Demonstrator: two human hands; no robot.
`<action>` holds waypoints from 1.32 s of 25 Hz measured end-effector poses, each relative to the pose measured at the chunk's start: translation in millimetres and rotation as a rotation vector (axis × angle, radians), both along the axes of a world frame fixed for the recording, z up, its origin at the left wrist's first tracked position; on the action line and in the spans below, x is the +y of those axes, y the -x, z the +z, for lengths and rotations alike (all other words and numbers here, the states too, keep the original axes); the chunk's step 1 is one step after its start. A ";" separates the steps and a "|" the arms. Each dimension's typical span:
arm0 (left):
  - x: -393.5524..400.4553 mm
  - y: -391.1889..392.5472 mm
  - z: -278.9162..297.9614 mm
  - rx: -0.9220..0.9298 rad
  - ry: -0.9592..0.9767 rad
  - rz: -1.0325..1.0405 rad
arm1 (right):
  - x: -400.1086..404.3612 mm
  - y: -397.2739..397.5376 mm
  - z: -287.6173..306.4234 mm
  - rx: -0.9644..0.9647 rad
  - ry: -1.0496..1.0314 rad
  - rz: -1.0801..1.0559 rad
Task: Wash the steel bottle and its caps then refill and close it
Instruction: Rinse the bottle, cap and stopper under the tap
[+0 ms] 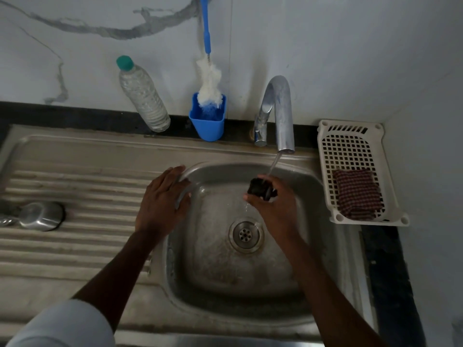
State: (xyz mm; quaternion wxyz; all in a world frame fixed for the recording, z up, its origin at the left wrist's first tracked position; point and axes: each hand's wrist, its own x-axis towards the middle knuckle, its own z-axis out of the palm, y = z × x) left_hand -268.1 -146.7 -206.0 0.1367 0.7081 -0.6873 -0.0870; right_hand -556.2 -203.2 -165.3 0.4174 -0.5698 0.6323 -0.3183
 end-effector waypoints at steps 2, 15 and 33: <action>-0.5 -0.6 -0.5 0.010 0.009 -0.011 | -2.9 6.8 -2.5 0.163 0.147 0.062; 0.4 2.7 4.2 0.024 -0.010 0.013 | 21.1 7.3 1.3 -0.400 0.011 -0.084; 0.6 -0.1 1.6 0.027 0.028 -0.008 | 9.2 -9.5 10.1 -0.434 -0.156 -0.065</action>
